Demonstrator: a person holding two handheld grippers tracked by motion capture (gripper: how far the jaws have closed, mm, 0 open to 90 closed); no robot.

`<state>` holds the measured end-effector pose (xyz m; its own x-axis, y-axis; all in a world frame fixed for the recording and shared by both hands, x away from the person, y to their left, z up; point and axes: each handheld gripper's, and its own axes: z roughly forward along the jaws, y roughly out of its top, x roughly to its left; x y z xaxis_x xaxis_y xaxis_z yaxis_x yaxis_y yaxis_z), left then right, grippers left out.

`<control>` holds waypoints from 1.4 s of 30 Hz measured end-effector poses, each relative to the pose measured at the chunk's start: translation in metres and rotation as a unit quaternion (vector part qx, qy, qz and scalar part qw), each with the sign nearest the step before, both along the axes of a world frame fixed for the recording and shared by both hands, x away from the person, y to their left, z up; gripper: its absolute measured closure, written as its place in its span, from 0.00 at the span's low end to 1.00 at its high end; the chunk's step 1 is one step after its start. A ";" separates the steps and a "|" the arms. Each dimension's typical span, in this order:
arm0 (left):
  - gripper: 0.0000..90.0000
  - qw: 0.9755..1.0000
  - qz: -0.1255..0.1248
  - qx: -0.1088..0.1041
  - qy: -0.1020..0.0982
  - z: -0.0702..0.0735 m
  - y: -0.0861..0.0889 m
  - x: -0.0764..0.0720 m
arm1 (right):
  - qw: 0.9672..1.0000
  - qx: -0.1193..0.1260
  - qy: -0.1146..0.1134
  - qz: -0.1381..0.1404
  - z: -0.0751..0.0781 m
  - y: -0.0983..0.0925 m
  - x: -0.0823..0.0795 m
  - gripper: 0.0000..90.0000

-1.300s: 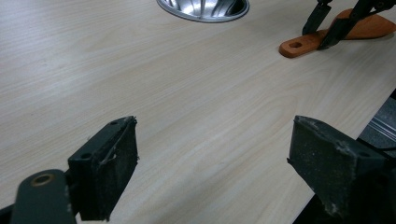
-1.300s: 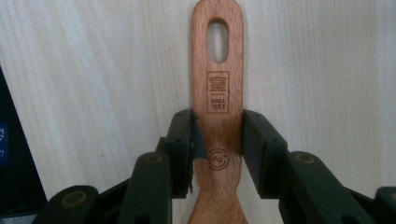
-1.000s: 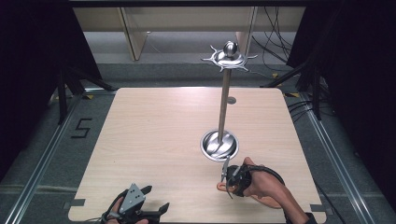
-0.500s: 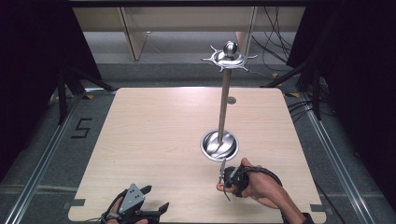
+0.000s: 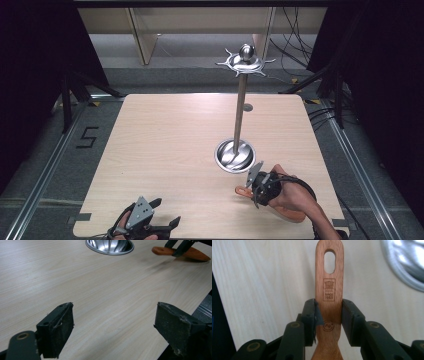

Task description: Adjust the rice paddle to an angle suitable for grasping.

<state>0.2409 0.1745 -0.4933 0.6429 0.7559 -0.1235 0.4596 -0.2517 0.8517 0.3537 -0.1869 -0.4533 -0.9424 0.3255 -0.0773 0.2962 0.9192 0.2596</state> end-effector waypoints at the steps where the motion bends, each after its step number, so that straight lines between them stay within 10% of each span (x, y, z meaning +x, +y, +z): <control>1: 0.17 1.000 0.000 0.000 0.000 0.000 0.000 0.000 | 1.000 0.009 -0.003 0.000 0.002 -0.002 0.001 0.74; 9: 0.17 1.000 -0.001 -0.001 0.000 0.000 0.000 0.000 | 0.993 0.111 -0.022 -0.027 0.018 -0.035 0.007 0.74; 42: 0.17 1.000 0.002 -0.002 -0.001 0.001 0.001 0.000 | 0.967 0.228 -0.079 -0.084 0.056 -0.075 0.007 0.74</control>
